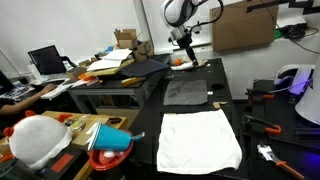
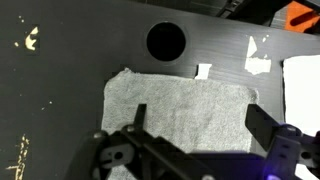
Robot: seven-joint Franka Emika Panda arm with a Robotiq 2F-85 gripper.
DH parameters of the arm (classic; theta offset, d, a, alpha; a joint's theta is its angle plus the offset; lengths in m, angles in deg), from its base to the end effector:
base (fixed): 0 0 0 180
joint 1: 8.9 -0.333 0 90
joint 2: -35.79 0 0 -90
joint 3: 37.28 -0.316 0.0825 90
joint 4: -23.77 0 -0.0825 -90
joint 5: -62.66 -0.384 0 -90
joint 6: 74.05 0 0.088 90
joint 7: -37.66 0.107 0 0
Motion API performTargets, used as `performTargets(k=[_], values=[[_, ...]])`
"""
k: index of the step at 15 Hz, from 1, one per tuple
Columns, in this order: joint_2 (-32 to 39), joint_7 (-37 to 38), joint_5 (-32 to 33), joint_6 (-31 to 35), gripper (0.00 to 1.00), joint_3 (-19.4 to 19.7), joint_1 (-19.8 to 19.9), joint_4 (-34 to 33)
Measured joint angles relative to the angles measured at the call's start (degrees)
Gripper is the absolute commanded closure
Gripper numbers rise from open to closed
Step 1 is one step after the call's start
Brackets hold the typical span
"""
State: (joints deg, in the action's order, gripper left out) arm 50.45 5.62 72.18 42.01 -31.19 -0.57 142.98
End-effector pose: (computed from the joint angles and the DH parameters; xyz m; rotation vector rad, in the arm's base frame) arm 0.5261 -0.1445 0.2840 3.0038 0.6141 -0.5409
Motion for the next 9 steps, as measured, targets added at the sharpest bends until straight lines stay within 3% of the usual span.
performTargets(k=[9], values=[[-8.55,24.94,-10.96,-10.99,0.00,-1.91,-1.81,0.22]])
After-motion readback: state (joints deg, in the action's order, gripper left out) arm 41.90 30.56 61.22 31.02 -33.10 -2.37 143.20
